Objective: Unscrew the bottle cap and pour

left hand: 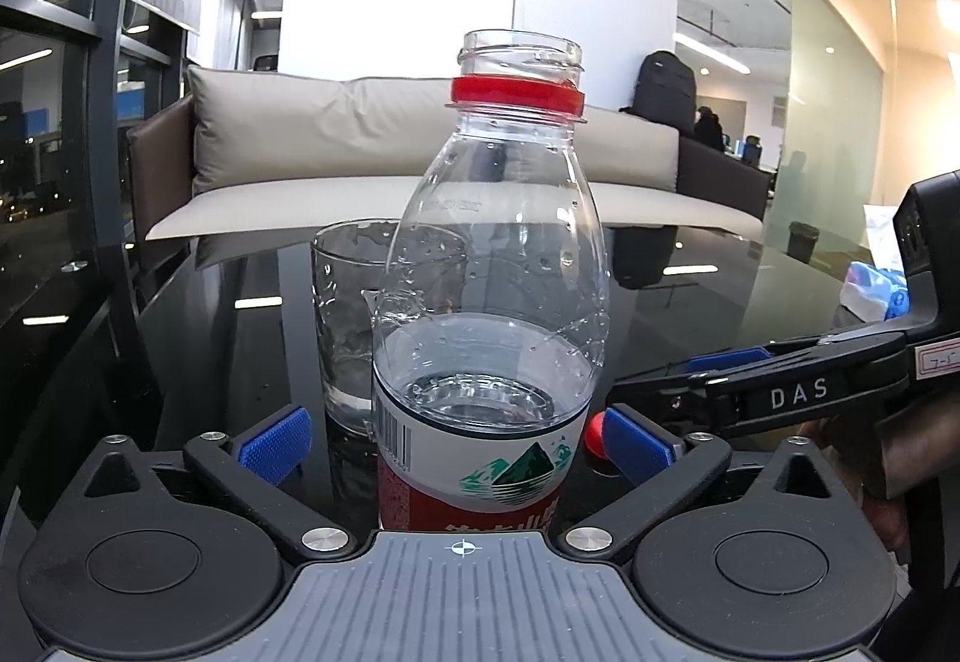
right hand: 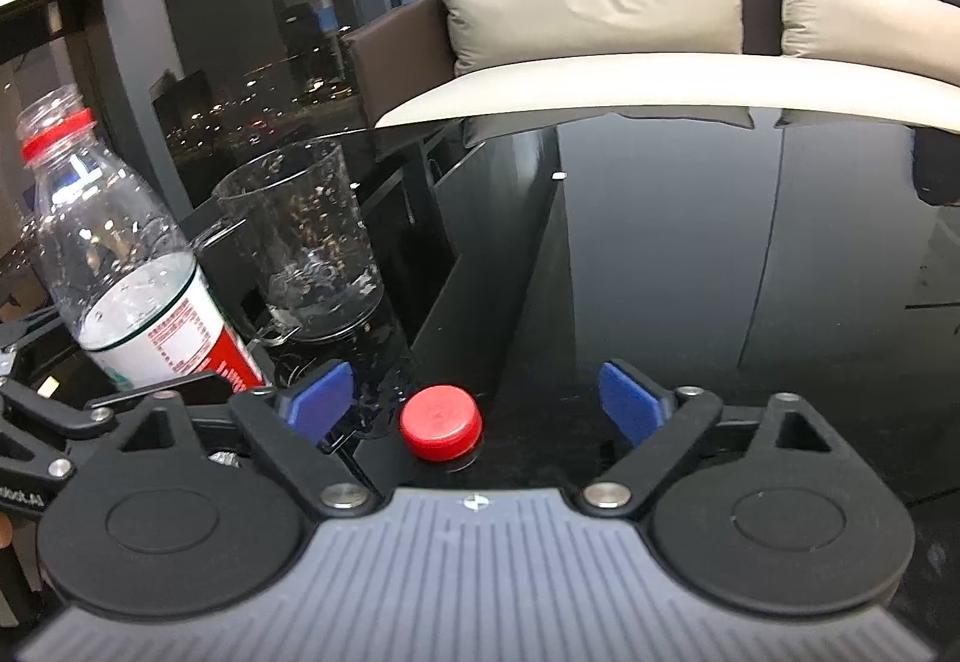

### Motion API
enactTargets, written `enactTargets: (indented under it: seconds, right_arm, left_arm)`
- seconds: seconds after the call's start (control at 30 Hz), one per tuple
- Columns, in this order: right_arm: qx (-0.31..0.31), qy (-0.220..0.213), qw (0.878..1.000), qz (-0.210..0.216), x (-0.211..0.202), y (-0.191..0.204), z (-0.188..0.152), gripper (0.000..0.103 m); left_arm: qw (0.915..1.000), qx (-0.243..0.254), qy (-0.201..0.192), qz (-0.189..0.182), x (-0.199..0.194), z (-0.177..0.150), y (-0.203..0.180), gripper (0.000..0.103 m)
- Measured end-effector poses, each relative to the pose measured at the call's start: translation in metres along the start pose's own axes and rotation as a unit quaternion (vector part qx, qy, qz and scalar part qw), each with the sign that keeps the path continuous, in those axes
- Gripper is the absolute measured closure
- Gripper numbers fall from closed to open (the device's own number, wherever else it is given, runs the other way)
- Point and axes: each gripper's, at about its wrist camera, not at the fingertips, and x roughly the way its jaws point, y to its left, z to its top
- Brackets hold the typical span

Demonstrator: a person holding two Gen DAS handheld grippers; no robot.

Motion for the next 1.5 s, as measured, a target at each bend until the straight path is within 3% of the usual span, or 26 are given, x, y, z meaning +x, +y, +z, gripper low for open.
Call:
enactTargets:
  seconds: [0.2,0.43,1.5]
  right_arm:
    - [0.001,-0.005,1.0,-0.003,-0.003,0.0,0.0,0.004]
    - [0.005,-0.01,1.0,0.001,-0.005,0.0,0.002,0.001]
    - [-0.001,-0.02,1.0,0.006,-0.008,0.004,0.001,0.001]
  left_arm:
    - [0.9999,-0.002,0.008,-0.01,0.001,0.0,0.0,0.001]
    - [0.9999,-0.005,0.008,0.004,-0.001,0.0,0.002,0.001]
    - [0.9996,0.018,0.012,-0.016,-0.002,0.002,-0.01,0.001]
